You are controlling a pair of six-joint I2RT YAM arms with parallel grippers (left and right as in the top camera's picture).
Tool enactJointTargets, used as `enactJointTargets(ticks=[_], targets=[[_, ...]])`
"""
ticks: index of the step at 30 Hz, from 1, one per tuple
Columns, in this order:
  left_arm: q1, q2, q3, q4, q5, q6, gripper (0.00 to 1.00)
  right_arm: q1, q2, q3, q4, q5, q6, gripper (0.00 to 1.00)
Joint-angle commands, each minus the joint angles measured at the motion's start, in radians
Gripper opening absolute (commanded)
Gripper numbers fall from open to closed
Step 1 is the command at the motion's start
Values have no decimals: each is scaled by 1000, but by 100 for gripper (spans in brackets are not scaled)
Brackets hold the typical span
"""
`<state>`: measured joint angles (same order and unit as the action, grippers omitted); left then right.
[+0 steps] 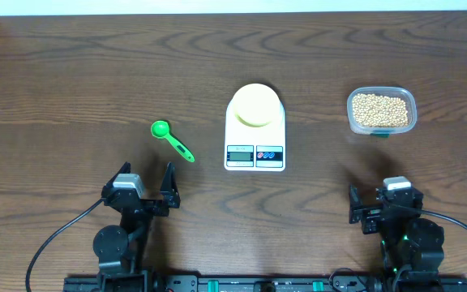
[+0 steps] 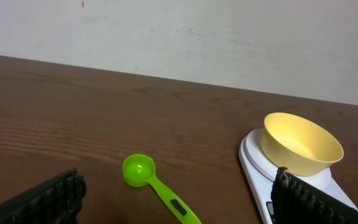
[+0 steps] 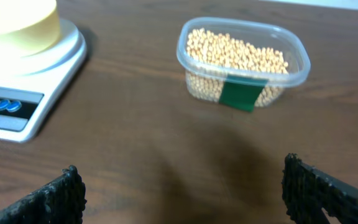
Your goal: Scoop item into bowl and weigh 50g on scale
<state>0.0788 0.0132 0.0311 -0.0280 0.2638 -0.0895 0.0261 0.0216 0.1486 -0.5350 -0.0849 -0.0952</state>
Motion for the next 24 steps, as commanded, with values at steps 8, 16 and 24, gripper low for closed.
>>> enactJointTargets(ticks=[8, 16, 24], targets=[[5, -1, 7, -5, 103, 5, 98, 1, -3, 2, 141, -214, 45, 99], [5, 132, 294, -104, -24, 52, 98, 1, 5, 98, 326, -154, -10, 99], [5, 732, 884, -271, -48, 116, 98, 1, 302, 390, 419, -45, 50, 99]])
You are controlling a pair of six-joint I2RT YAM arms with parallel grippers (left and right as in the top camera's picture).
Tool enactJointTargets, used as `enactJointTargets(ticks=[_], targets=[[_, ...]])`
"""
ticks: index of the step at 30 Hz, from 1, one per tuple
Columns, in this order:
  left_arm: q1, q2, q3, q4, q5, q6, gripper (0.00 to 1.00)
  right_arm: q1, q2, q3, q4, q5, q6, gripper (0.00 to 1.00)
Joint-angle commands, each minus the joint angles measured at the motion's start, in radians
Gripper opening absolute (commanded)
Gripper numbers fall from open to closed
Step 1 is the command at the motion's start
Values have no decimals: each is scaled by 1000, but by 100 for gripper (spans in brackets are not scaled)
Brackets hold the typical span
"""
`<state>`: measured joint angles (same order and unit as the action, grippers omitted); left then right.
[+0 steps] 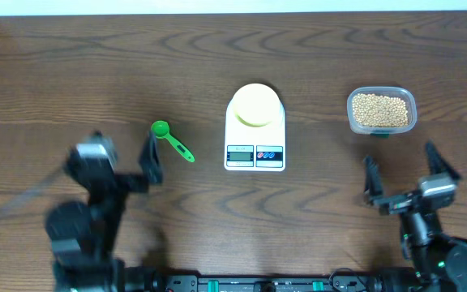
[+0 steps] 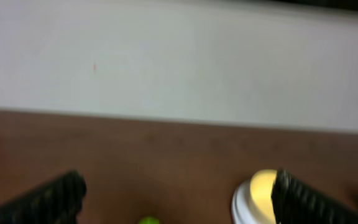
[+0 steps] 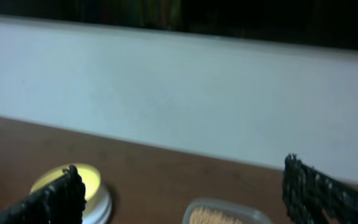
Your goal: Scoop item into bowl and weigh 50g on scale
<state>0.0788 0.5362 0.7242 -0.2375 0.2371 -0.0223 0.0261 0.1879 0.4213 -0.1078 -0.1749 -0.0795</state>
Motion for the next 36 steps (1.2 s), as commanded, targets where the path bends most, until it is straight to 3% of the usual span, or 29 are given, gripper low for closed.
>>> enactJointTargets(ticks=[1, 5, 9, 13, 17, 20, 22, 25, 36], targets=[[5, 278, 261, -101, -21, 48, 98, 1, 195, 166, -24, 45, 40, 99], [5, 537, 512, -246, 55, 48, 98, 1, 466, 393, -188, 45, 41, 99], [5, 666, 585, -331, 124, 47, 98, 1, 692, 557, -350, 41, 41, 99], [6, 741, 585, -407, 140, 48, 98, 1, 852, 582, -380, -73, 71, 99], [6, 818, 585, -491, 6, 44, 98, 1, 974, 581, -387, -206, 72, 99], [6, 882, 585, -500, -22, 41, 98, 2, 1069, 581, -349, -296, 154, 99], [6, 924, 585, -490, -50, 41, 98, 2, 1110, 581, -340, -378, 202, 99], [6, 997, 585, -468, -76, 40, 98, 2, 1146, 581, -336, -499, 159, 99], [6, 1174, 585, -487, -158, 40, 98, 1, 1143, 581, -417, -505, 10, 99]])
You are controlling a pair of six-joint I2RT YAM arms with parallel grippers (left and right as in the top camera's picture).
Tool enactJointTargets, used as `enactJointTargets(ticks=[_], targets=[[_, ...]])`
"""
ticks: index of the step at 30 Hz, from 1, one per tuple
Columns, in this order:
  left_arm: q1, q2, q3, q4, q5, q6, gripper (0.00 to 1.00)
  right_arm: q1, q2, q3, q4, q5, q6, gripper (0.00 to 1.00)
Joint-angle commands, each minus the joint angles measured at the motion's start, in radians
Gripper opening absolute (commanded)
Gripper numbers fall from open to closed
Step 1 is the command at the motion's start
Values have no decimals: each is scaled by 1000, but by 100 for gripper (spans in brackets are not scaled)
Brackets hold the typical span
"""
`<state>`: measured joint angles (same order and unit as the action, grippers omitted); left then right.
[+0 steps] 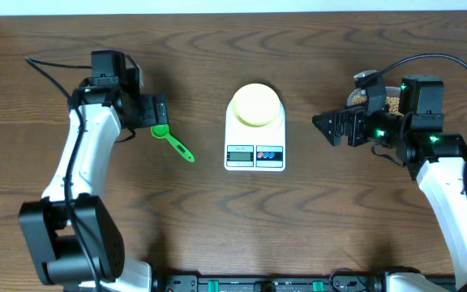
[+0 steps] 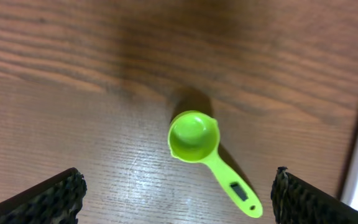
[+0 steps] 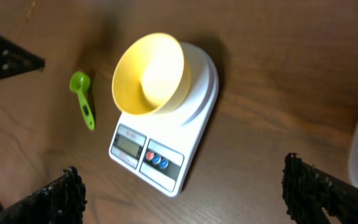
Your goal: Scoop item into bowl and weigh 50g on scale
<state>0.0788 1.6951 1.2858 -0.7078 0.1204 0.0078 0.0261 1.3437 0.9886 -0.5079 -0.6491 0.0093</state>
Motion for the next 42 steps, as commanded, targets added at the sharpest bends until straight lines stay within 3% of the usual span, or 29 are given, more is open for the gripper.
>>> enactJointTargets(ticks=[1, 9, 42], targets=[[6, 16, 23, -24, -51, 10, 98, -1, -14, 13, -21, -31, -86, 99], [6, 16, 22, -99, -133, 29, 98, 4, -31, 13, -20, -31, -85, 99], [16, 183, -19, 32, -132, 51, 98, 8, -37, 14, -24, -174, 14, 99]])
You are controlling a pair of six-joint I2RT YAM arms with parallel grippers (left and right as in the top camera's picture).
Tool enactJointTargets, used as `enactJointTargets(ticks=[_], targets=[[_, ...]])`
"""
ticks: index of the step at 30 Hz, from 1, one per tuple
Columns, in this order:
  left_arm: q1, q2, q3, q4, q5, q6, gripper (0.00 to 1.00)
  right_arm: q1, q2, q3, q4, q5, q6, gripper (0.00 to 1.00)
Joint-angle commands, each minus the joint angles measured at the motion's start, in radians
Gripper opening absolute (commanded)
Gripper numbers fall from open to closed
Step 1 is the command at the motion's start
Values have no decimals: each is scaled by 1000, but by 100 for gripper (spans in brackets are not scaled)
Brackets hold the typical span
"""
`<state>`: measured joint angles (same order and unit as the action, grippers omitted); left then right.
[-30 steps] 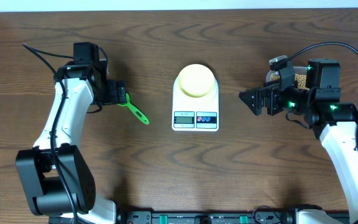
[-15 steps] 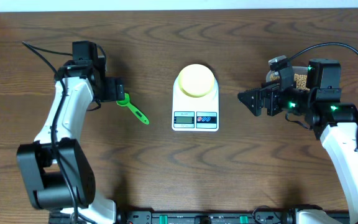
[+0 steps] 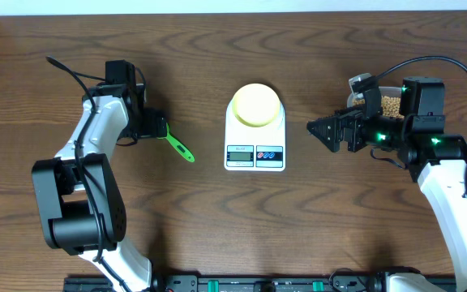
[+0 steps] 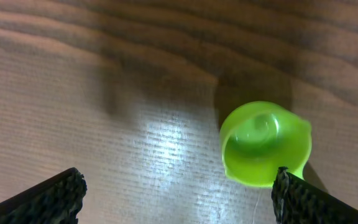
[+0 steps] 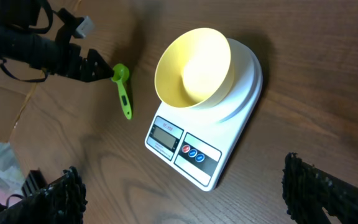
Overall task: Scoop item into bowl and weigh 50g on scale
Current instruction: 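Lower the left gripper and grasp the green scoop's cup end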
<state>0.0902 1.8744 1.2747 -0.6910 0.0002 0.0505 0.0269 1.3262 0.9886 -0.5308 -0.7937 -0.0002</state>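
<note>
The green scoop (image 3: pixel 173 143) lies on the table left of the white scale (image 3: pixel 255 151), which carries the yellow bowl (image 3: pixel 255 104). My left gripper (image 3: pixel 151 128) is open and low over the scoop's cup (image 4: pixel 265 144); the cup sits close by the right finger (image 4: pixel 319 202), not between the pads. My right gripper (image 3: pixel 323 133) hangs open right of the scale, pointing at it, with nothing in it. Its wrist view shows the bowl (image 5: pixel 194 67), the scale (image 5: pixel 204 143) and the scoop (image 5: pixel 123 94).
A clear tub of beans (image 3: pixel 390 105) stands at the right, mostly hidden behind my right arm. The table's far edge meets a white wall. A cable runs from each arm across the wood.
My left gripper has come lower and closer to the scoop; its cup now looks larger and sits by the right finger. The right gripper has shifted slightly toward the scale. Nothing was grasped.
Both arms rested open at the near edge, with scoop, scale and bean tub untouched. They then rose from there. Later the left gripper was above the scoop and the right beside the tub facing the scale. Now the left is low at the cup.
</note>
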Motion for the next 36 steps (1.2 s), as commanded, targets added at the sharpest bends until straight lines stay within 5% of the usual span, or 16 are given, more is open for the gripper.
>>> enactJointTargets(ticks=[1, 21, 36], targets=[[5, 4, -8, 25, -12, 9, 98, 9, -19, 14, -1, -29, 29, 99], [5, 76, -8, 79, -12, 8, 98, 14, -20, 14, 0, -29, 38, 99], [5, 80, -8, 103, -12, 5, 43, 14, -20, 14, 0, -28, 49, 99]])
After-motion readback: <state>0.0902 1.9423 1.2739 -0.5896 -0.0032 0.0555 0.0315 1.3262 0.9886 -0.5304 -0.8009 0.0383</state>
